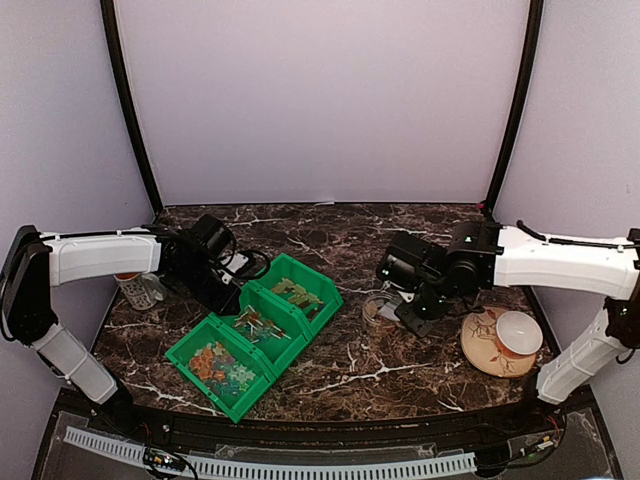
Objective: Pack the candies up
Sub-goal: Place the fake candies in the packing bottle.
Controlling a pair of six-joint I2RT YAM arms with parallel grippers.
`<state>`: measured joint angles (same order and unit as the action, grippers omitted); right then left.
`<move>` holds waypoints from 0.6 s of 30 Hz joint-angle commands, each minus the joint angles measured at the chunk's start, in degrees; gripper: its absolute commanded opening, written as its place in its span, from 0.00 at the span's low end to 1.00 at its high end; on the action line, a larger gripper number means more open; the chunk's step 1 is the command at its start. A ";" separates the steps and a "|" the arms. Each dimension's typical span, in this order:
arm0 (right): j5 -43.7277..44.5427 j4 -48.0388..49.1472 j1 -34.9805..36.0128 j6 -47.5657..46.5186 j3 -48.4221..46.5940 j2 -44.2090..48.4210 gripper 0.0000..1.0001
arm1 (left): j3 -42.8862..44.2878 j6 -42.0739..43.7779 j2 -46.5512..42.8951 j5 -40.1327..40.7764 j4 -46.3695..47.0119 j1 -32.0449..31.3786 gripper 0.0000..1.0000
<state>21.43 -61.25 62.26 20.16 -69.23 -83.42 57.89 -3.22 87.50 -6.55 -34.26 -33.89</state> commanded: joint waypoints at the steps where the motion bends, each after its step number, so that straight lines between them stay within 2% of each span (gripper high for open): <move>1: 0.34 -2.66 0.65 -0.59 -3.30 -1.86 0.00 | 0.34 -0.91 -3.72 -2.33 2.42 0.31 0.00; 11: 0.16 -4.18 0.93 -1.73 -5.88 -4.69 0.00 | 0.44 -0.76 -4.01 -2.29 2.33 0.40 0.00; 18: 3.48 -3.11 0.93 -2.74 -5.83 -7.53 0.00 | 0.39 -0.82 -4.18 -2.40 2.21 0.49 0.00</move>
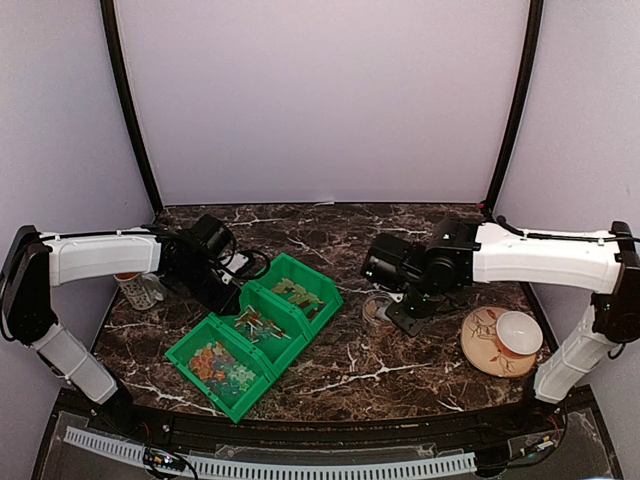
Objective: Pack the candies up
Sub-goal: Place the fake candies in the packing bottle.
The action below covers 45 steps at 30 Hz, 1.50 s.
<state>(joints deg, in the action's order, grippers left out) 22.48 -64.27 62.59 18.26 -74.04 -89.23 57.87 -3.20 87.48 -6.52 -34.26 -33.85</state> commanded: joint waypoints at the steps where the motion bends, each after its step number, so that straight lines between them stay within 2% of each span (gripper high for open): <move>1: 2.46 0.49 0.61 -1.10 -1.02 -1.73 0.00 | 0.45 -0.84 -4.17 -2.36 2.22 0.45 0.00; 12: 5.93 4.82 -0.17 -3.40 -5.03 -7.93 0.00 | 0.41 -0.92 -3.94 -2.55 2.27 0.49 0.00; 25: 9.97 7.19 -5.08 -9.10 -13.49 -13.97 0.00 | 0.34 -1.06 -3.69 -2.21 2.14 0.48 0.00; 37: 9.92 -2.22 -3.79 -9.92 -18.35 -9.86 0.00 | 0.57 -1.11 -2.65 -2.54 1.79 0.55 0.00; 45: 9.73 -2.88 -2.84 -9.91 -16.20 -7.98 0.00 | 0.47 -1.19 -2.47 -2.84 1.98 0.53 0.00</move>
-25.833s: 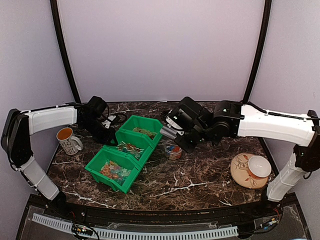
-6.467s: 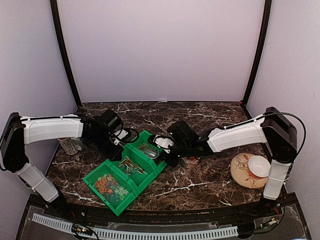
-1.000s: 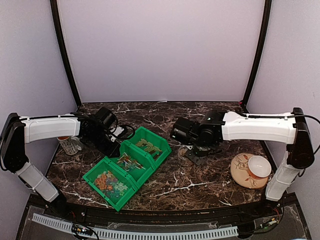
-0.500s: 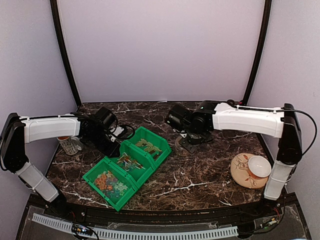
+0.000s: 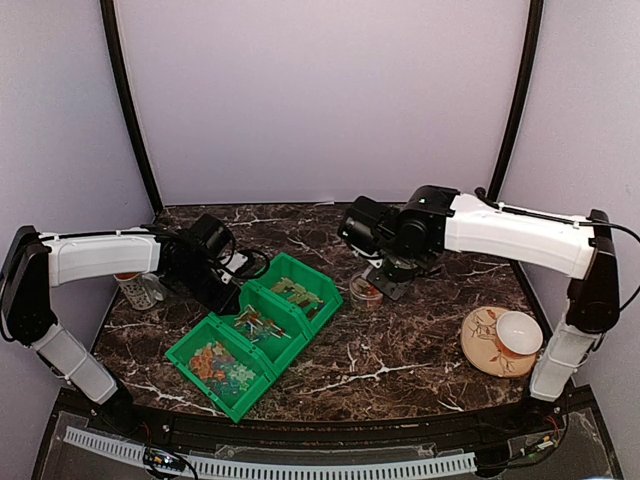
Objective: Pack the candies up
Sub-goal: Place the fake candies in the packing bottle, then adjust the fake candies in the storage box.
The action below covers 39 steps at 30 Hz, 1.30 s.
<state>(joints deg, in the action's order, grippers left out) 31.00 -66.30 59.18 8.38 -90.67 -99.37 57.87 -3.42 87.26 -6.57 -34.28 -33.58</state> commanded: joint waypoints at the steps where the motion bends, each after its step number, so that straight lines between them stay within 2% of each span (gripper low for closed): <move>1: 1.15 -0.50 0.59 -0.10 0.90 2.43 0.00 | 0.49 -0.97 -2.27 -2.82 2.09 0.27 0.00; 5: 0.28 0.83 0.68 -0.70 2.30 3.72 0.00 | 0.26 -1.26 -2.54 -4.61 2.71 0.56 0.00; 17: 4.11 6.80 -0.14 0.72 5.79 11.37 0.00 | -2.79 -7.21 -7.09 -22.88 7.52 4.25 0.00; 21: 6.14 9.23 -0.94 1.77 6.27 13.76 0.00 | -8.05 -12.93 -9.56 -34.38 15.66 6.84 0.00; 25: 7.09 11.25 -1.38 2.03 6.21 15.69 0.00 | -14.47 -22.31 -11.31 -47.46 32.25 7.83 0.00; 27: 6.70 11.62 -1.43 2.01 6.21 16.04 0.00 | -14.99 -23.32 -11.72 -47.33 33.79 7.84 0.00; 30: 6.04 11.44 -1.43 1.91 6.12 15.77 0.00 | -13.48 -20.19 -11.85 -44.49 29.76 7.86 0.00; 34: 5.16 11.54 -1.38 1.46 5.76 15.60 0.00 | -13.46 -19.67 -12.28 -44.79 30.02 7.88 0.00; 39: 1.83 12.26 -0.02 -2.50 4.88 16.59 0.00 | -6.49 -10.20 -9.71 -29.54 12.08 7.79 0.00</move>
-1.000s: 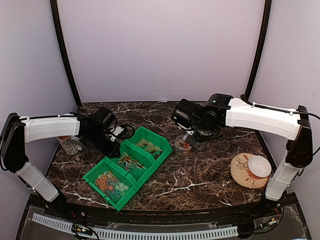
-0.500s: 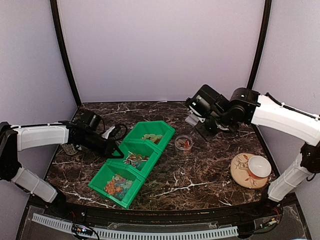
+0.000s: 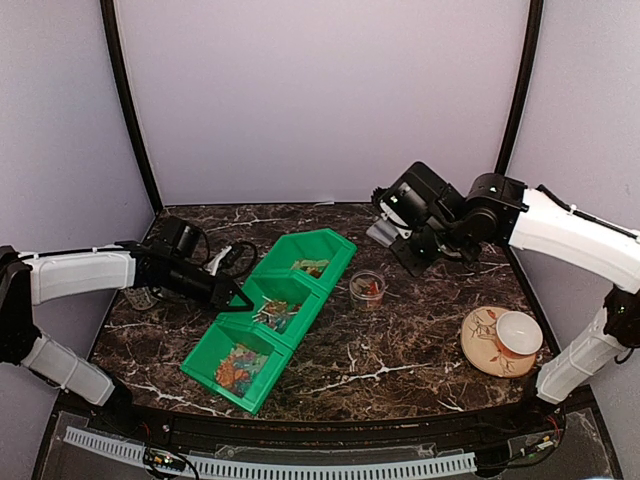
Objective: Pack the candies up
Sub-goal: Adjust the fake candies in the storage box.
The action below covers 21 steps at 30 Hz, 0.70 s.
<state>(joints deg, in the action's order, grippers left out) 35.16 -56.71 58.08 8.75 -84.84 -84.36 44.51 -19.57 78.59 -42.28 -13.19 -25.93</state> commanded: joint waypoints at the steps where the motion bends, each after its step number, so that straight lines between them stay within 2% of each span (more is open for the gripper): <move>1: -2.92 2.87 1.47 -3.68 -1.21 1.63 0.00 | 7.67 7.12 -0.50 8.36 -11.30 0.18 0.00; 9: -5.72 2.66 6.57 -12.53 -2.52 -1.39 0.00 | 8.45 9.32 0.19 12.87 -16.13 -0.63 0.00; 15: -8.01 2.08 8.97 -15.81 -5.48 -5.62 0.00 | 8.12 9.73 1.10 15.13 -17.79 -2.30 0.00; 21: -8.42 -2.63 10.52 -18.11 -9.34 -11.22 0.00 | 7.68 10.21 1.37 15.87 -19.11 -3.81 0.00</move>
<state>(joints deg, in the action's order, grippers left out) 27.53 -57.10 67.29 -6.87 -90.76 -92.88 50.33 -9.67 81.14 -23.38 -32.12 -28.86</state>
